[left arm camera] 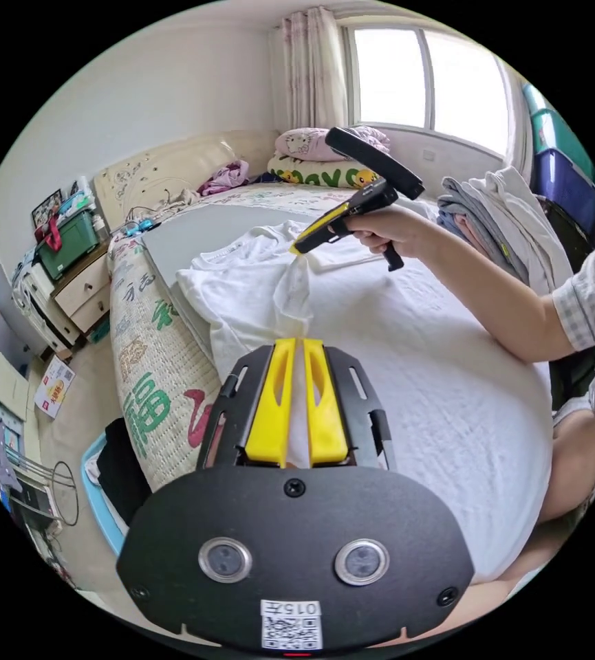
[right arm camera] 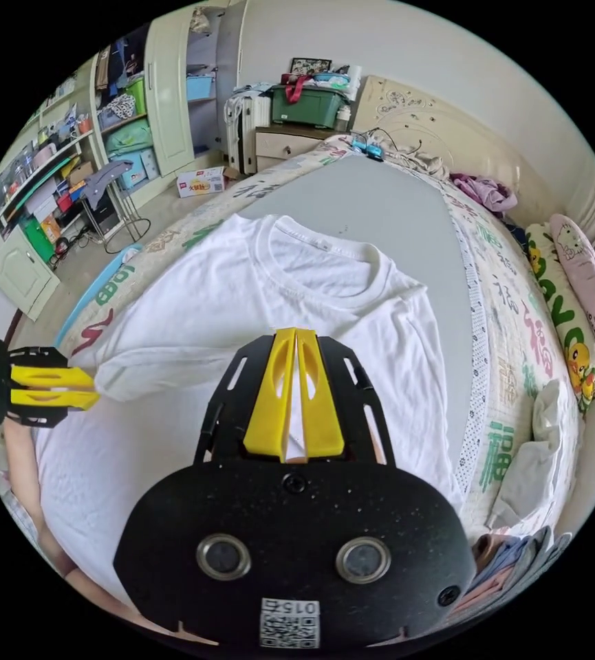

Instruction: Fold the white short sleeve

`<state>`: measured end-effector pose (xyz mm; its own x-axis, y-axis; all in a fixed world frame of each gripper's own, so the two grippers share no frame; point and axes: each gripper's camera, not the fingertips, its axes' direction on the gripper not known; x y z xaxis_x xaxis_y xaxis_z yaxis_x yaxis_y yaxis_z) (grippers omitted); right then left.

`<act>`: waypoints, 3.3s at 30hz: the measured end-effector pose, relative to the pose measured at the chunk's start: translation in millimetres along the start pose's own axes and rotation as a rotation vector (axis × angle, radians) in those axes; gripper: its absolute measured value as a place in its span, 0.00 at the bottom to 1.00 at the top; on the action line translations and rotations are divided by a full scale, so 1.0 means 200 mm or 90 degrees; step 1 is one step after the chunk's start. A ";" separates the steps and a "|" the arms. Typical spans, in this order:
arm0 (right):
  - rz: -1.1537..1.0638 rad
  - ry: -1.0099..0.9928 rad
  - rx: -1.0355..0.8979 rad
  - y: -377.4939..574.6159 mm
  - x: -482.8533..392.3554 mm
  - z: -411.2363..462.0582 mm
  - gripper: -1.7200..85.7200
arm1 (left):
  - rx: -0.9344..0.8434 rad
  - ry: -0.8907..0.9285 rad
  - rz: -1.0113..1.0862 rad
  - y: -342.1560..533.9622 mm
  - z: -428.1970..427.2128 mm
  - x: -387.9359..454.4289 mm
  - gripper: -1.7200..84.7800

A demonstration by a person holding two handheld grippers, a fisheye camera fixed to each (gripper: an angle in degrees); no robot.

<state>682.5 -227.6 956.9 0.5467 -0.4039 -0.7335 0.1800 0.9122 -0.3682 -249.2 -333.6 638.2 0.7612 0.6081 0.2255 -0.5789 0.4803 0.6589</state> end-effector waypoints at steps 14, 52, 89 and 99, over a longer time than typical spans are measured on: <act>-0.046 -0.012 -0.035 -0.07 -0.09 0.08 0.07 | -0.024 -0.066 0.005 -0.04 0.17 0.15 0.07; -0.064 0.066 -0.050 -0.19 -0.15 0.00 0.02 | -0.054 -0.011 -0.011 -0.08 0.37 -0.12 0.04; 0.031 -0.017 -0.034 -0.55 0.82 -0.10 0.13 | -0.075 0.003 -0.372 -1.07 0.86 -1.16 0.13; 0.004 0.014 0.030 -0.42 0.76 -0.32 0.06 | -0.106 -0.025 -0.354 -1.15 0.70 -1.02 0.03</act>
<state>698.7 -370.5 839.9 0.5296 -0.3989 -0.7487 0.2147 0.9168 -0.3366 -230.0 -655.8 541.4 0.9723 0.2137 -0.0942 -0.1245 0.8157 0.5649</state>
